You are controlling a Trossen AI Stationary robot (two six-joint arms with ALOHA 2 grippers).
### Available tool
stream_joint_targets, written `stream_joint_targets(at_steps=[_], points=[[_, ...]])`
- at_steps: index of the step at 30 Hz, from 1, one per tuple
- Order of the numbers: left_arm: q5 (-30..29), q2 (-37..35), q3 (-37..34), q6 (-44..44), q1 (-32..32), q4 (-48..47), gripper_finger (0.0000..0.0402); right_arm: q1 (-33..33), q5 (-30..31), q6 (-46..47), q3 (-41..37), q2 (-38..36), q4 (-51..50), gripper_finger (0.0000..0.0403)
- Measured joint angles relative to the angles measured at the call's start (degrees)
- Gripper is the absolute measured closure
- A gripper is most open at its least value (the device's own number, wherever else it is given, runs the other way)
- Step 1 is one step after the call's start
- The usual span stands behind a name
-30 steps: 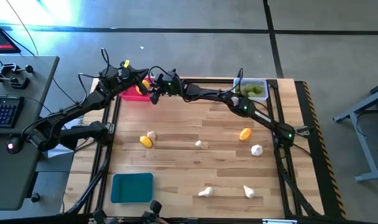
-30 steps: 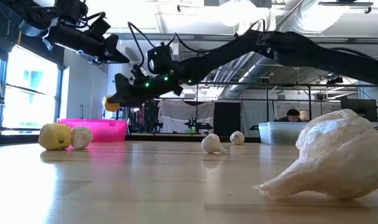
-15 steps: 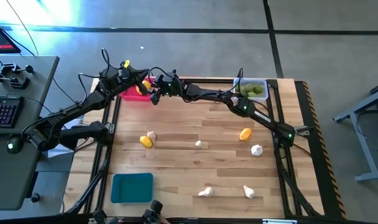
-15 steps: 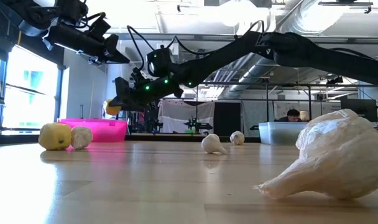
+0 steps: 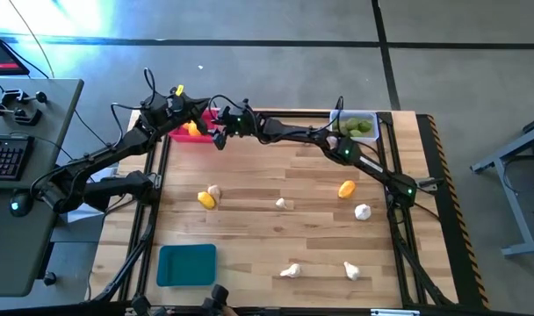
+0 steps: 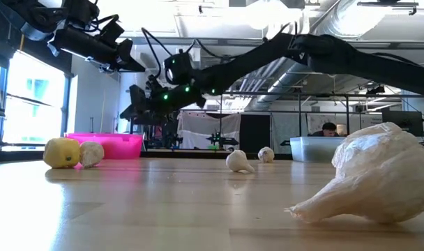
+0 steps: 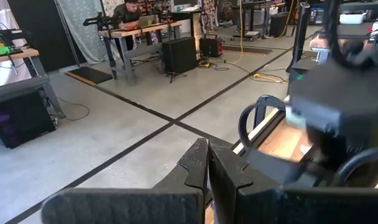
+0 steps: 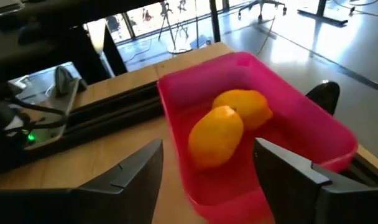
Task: Sort produce into baskets
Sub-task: Put the top right lemon into the pink bin
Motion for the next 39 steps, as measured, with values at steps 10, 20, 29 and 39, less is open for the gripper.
stream_joint_targets(at_steps=[10,20,29,39], points=[[0.0,0.0,0.0,0.1,0.0,0.1,0.0401,0.0,5.5,-5.6,0.0,-4.7,-11.3,0.0386],[0.0,0.0,0.0,0.6,0.0,1.1,0.0401,2.4,12.6,-2.2,-8.1,-4.8,-2.2,0.0402],[0.0,0.0,0.0,0.3,0.0,1.2,0.0401,4.6,13.8,0.1,-20.4,-10.6,3.7,0.0403],[0.0,0.0,0.0,0.0,0.0,2.2,0.0401,5.5,20.0,7.0,-49.5,-26.8,15.0,0.0403]])
